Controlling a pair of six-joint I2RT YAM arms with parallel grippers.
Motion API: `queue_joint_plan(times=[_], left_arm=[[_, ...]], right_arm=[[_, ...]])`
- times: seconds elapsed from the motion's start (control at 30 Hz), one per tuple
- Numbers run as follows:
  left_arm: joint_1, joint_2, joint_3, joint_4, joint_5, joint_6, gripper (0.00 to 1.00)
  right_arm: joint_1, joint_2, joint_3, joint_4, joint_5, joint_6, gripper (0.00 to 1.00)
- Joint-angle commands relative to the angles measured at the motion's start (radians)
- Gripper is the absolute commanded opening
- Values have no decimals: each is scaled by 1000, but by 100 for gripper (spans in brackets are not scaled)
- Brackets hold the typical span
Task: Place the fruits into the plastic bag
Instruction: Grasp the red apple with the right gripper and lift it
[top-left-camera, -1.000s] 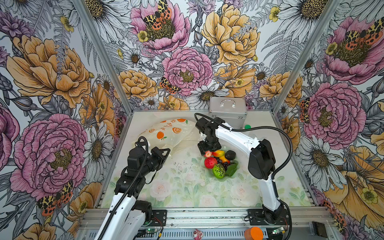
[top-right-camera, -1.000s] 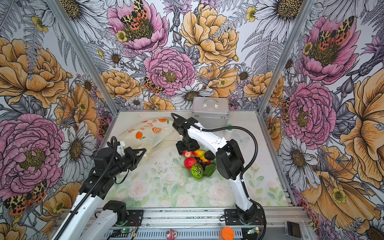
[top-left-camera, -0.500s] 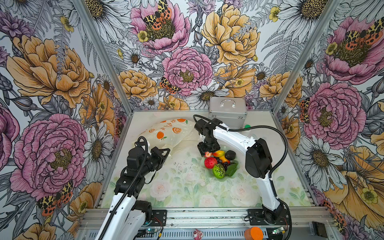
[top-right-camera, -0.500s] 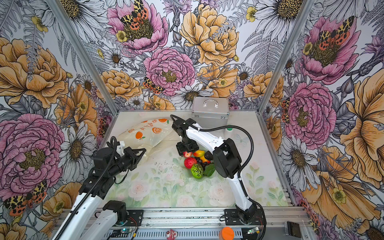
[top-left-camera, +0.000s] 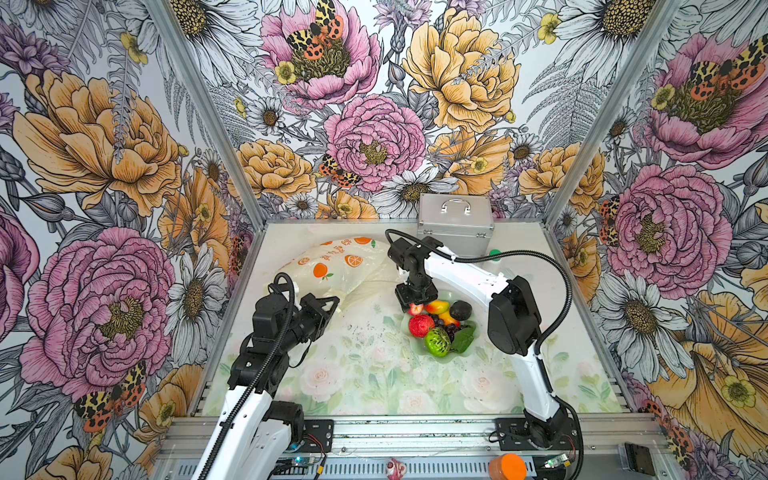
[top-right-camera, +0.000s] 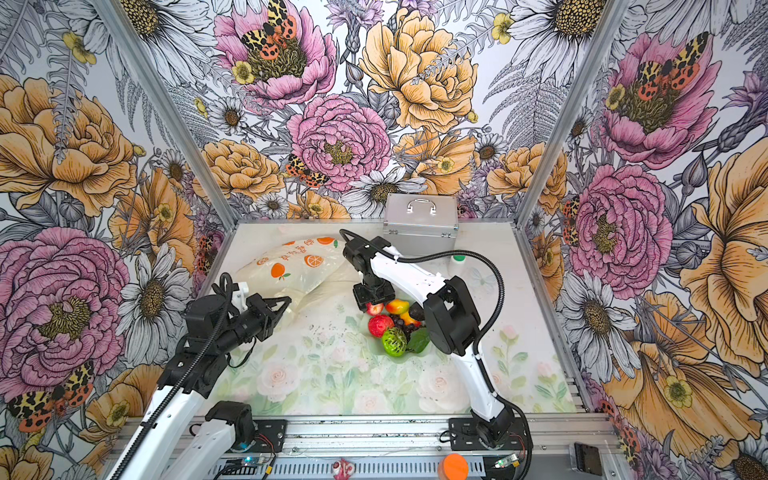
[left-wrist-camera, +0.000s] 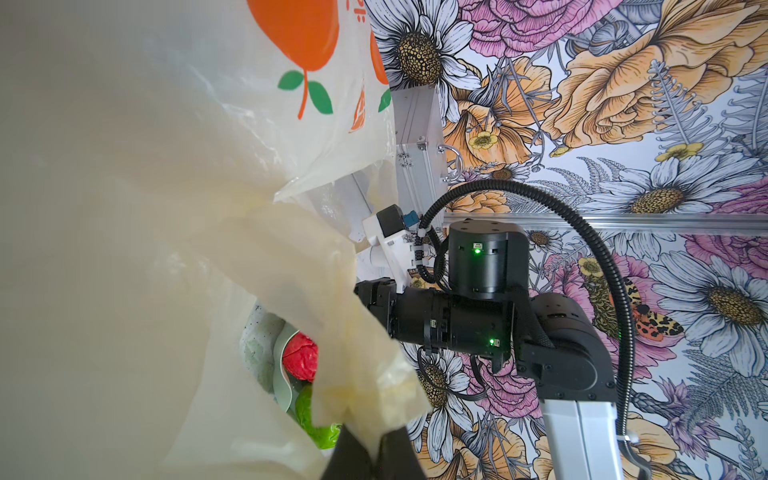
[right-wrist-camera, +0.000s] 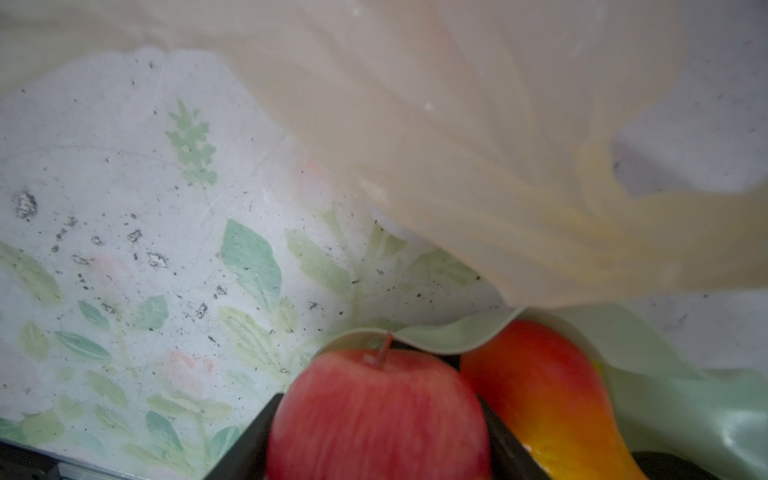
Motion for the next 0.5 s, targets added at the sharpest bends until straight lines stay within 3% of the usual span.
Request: queue_joint_plan(times=[0.0, 0.47], left_arm=[[9, -3, -1, 19, 22, 2, 0], [12, -8, 2, 20, 30, 2, 0]], right_arm=[[2, 12, 21, -4, 26, 3, 60], [-15, -103, -3, -4, 9, 43, 55]])
